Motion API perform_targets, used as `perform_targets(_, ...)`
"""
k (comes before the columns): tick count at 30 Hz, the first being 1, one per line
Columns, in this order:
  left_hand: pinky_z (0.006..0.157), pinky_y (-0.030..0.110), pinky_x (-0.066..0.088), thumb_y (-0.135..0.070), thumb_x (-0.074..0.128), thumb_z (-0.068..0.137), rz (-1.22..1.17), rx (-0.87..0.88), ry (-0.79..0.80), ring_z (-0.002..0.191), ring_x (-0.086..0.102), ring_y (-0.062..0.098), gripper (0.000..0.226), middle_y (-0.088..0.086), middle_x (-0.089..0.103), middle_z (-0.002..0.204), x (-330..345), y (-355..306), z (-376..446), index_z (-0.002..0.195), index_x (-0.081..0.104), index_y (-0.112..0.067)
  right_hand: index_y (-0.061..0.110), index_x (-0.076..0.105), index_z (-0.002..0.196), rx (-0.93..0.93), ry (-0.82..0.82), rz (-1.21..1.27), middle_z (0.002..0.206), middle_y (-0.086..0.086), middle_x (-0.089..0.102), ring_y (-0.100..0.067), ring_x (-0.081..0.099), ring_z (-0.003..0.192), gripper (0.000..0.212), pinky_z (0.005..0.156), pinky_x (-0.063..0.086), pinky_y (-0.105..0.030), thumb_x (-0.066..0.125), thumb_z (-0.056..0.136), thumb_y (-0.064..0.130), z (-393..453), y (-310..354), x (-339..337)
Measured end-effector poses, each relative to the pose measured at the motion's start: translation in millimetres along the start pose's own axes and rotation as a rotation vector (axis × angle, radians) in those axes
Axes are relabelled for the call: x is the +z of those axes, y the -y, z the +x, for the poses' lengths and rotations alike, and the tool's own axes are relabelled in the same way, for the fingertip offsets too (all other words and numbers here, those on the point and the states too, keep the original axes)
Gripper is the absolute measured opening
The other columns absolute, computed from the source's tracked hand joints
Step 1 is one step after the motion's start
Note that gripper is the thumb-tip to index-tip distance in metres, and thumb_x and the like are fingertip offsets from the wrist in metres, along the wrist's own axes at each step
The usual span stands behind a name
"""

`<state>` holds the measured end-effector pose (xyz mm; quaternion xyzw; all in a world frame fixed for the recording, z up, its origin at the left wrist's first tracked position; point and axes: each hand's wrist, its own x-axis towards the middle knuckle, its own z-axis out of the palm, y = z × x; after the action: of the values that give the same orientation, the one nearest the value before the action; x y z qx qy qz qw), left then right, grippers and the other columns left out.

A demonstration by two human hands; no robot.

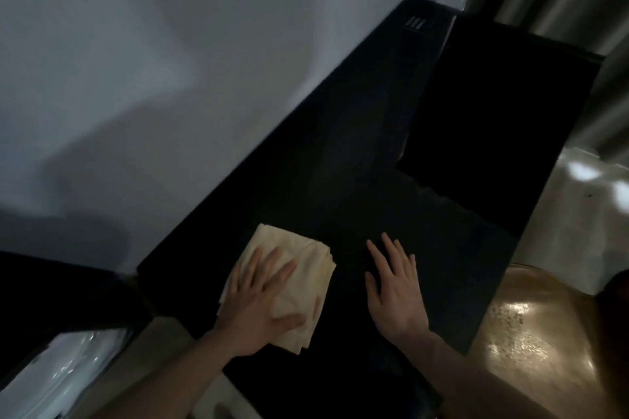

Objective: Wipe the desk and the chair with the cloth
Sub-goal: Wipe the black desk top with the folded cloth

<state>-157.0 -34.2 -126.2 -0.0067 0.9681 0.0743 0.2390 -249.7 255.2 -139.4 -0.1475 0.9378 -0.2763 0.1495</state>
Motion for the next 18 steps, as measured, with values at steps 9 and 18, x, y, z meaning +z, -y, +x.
perform_targets(9,0.123,0.055,-0.018,-0.101,0.032,0.078,0.017,0.009,0.002,0.151,-0.040,0.019,0.109,-0.015,-0.038,0.165,4.1,24.5,-13.0,0.158,-0.022,-0.052,0.043,0.007,0.166,-0.017,0.107,-0.083,0.174,0.015,-0.011,-0.010,-0.020,0.160,0.065,0.128,-0.014,-0.041,0.040,0.111,0.045,-20.8,2.0,16.9)
perform_targets(18,0.123,0.056,-0.019,-0.100,0.037,0.075,-0.018,-0.013,0.022,0.147,-0.046,0.019,0.115,-0.016,-0.047,0.159,-28.1,23.7,47.7,0.158,-0.024,-0.050,0.040,0.004,0.167,-0.039,0.090,-0.167,0.174,0.013,-0.015,-0.008,-0.026,0.158,0.063,0.128,-0.017,-0.040,0.033,0.111,0.049,-22.6,-3.7,24.5)
